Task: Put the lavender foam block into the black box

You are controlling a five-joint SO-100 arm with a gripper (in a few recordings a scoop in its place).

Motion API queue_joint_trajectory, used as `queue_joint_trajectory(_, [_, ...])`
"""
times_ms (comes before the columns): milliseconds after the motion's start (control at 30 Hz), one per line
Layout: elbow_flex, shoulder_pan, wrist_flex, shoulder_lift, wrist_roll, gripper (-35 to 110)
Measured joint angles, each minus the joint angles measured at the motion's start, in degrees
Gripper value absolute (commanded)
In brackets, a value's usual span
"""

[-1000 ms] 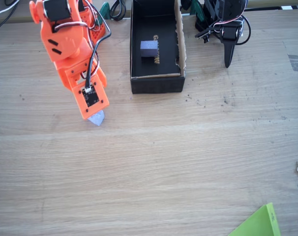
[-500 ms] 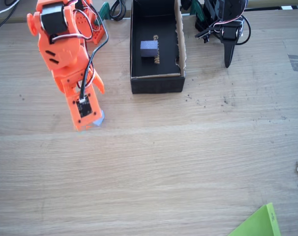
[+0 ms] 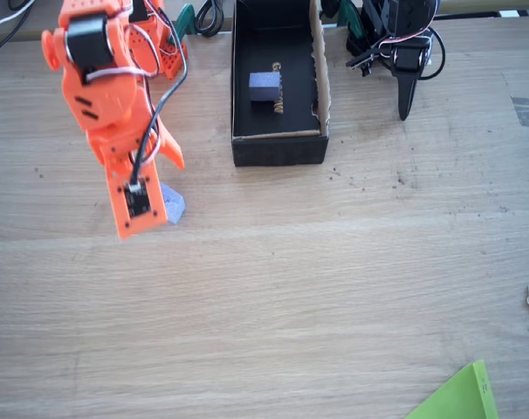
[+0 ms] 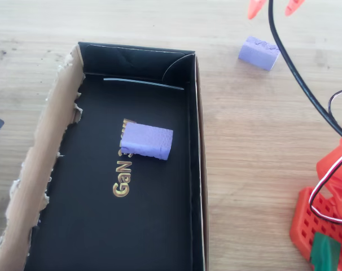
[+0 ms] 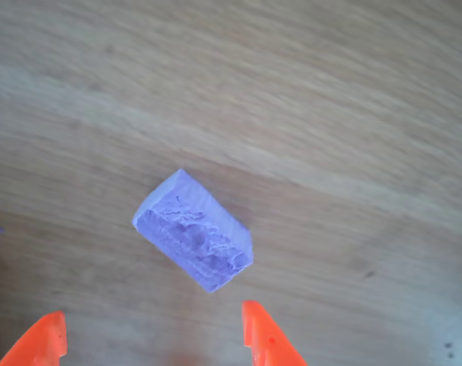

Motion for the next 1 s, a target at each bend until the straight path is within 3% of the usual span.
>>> queue_joint_trajectory(367, [12.04, -0.26, -2.90, 5.10, 0.00, 29])
queue_joint_trajectory(1000, [14.33, 0.62, -10.20, 4.13, -1.93, 29])
